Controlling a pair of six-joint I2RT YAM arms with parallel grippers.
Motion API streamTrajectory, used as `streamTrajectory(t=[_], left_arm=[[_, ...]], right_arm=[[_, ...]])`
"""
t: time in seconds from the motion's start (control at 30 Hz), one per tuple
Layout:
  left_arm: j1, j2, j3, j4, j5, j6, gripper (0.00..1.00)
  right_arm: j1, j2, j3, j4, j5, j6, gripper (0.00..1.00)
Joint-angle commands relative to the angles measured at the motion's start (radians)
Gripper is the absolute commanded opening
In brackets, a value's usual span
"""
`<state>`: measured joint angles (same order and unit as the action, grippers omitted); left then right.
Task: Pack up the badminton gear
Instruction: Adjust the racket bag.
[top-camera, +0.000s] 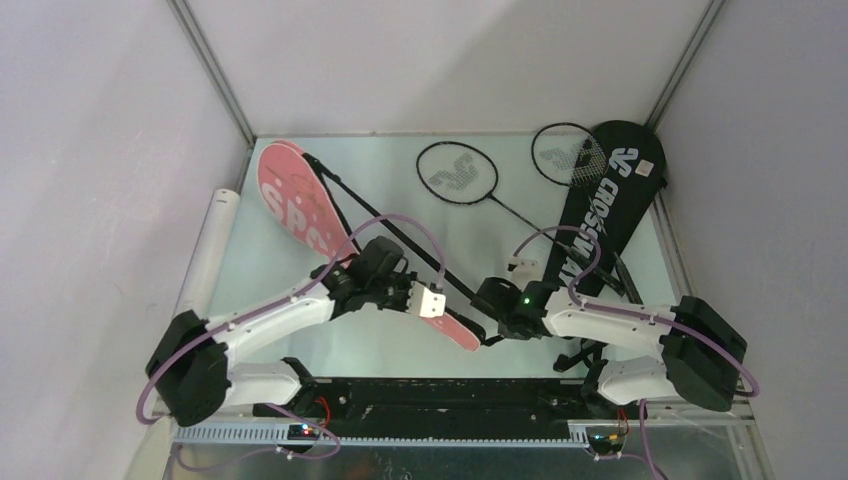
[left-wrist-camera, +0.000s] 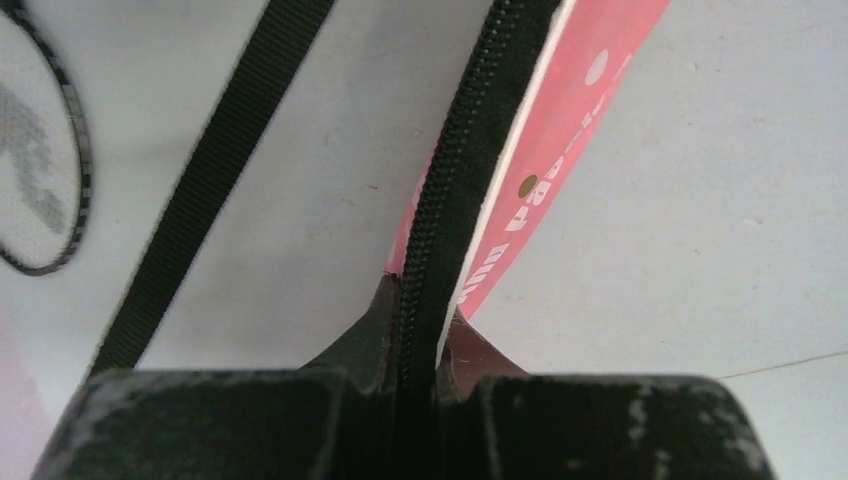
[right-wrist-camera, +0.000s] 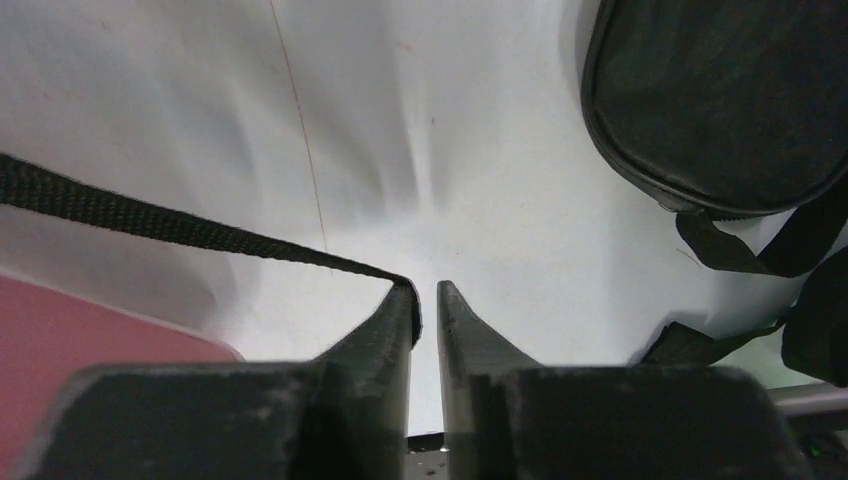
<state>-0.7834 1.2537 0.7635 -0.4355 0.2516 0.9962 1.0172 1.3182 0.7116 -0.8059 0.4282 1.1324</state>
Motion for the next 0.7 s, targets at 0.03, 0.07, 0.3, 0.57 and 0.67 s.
streamTrajectory(t=[0.03, 0.07, 0.3, 0.57, 0.67], left_arm=[[0.063, -0.207, -0.124, 0.239, -0.071, 0.035, 0.0], [0.063, -0.223, -0.14, 0.264, -0.052, 0.041, 0.0], [0.053, -0.255, -0.176, 0.351, -0.038, 0.065, 0.0], [0.012, -0.27, -0.176, 0.234, -0.022, 0.147, 0.0], [0.008, -0.268, -0.166, 0.217, 0.001, 0.143, 0.0]], right_arm=[[-0.002, -0.049, 0.024, -0.125, 0.132, -0.148, 0.57], [0.001, -0.108, 0.026, -0.048, 0.135, -0.236, 0.63], [0.006, -0.575, -0.073, 0.42, 0.069, -0.632, 0.97], [-0.074, -0.791, -0.255, 0.838, -0.456, -0.857, 0.97], [-0.075, -0.641, -0.205, 0.848, -0.493, -0.921, 0.96]])
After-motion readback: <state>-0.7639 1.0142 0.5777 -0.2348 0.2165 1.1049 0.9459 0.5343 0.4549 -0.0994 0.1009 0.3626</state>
